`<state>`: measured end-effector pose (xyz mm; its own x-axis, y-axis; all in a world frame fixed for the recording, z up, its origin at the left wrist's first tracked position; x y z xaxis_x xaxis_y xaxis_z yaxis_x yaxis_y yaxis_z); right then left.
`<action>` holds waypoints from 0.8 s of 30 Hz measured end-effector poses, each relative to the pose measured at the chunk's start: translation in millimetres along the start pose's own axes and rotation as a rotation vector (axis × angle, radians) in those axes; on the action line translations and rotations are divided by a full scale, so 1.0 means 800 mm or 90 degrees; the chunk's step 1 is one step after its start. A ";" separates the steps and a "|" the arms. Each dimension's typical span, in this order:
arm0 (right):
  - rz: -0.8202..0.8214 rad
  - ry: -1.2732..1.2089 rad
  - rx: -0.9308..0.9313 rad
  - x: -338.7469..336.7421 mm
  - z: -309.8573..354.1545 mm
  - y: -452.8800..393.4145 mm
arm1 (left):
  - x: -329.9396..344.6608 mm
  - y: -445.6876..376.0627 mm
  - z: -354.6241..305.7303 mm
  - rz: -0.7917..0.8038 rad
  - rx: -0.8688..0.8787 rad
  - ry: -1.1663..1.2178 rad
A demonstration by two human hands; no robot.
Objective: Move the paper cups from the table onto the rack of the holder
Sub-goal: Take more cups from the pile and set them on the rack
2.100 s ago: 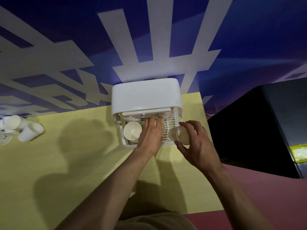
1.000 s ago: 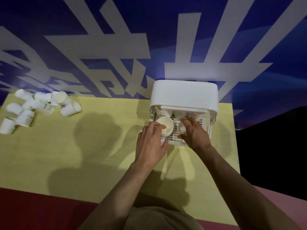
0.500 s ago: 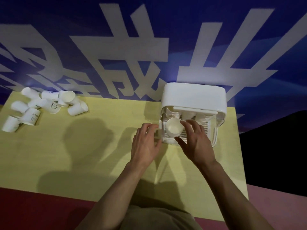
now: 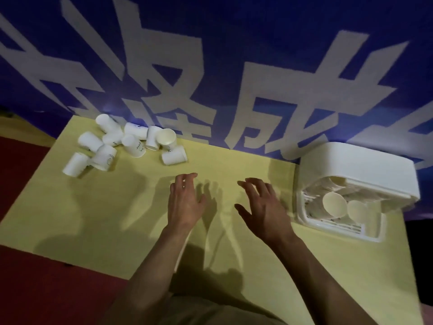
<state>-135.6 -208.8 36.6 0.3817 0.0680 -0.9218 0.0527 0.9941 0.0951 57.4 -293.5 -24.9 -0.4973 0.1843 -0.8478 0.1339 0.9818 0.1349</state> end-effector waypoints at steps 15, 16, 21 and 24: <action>0.056 0.044 0.052 0.061 0.087 -0.074 | 0.013 -0.186 0.094 0.138 0.153 -0.154; 0.059 0.041 0.059 0.064 0.086 -0.075 | 0.017 -0.191 0.094 0.139 0.166 -0.159; 0.081 0.022 0.087 0.074 0.084 -0.084 | 0.041 -0.209 0.090 0.158 0.228 -0.208; 0.089 0.024 0.113 0.084 0.083 -0.094 | 0.050 -0.218 0.092 0.156 0.232 -0.234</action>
<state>-52.9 -285.0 -7.2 0.3614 0.2107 -0.9083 0.1641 0.9446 0.2844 77.3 -460.4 -119.9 -0.0925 0.3131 -0.9452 0.5271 0.8208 0.2203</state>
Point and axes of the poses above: each hand's wrist, its own y-axis away from the middle knuckle, its own x-axis out of the palm, z = x × y, the point moved 8 cm from there along -y, towards the middle knuckle, and after that the axes turned 1 degree about -y, right-handed, at the moved point
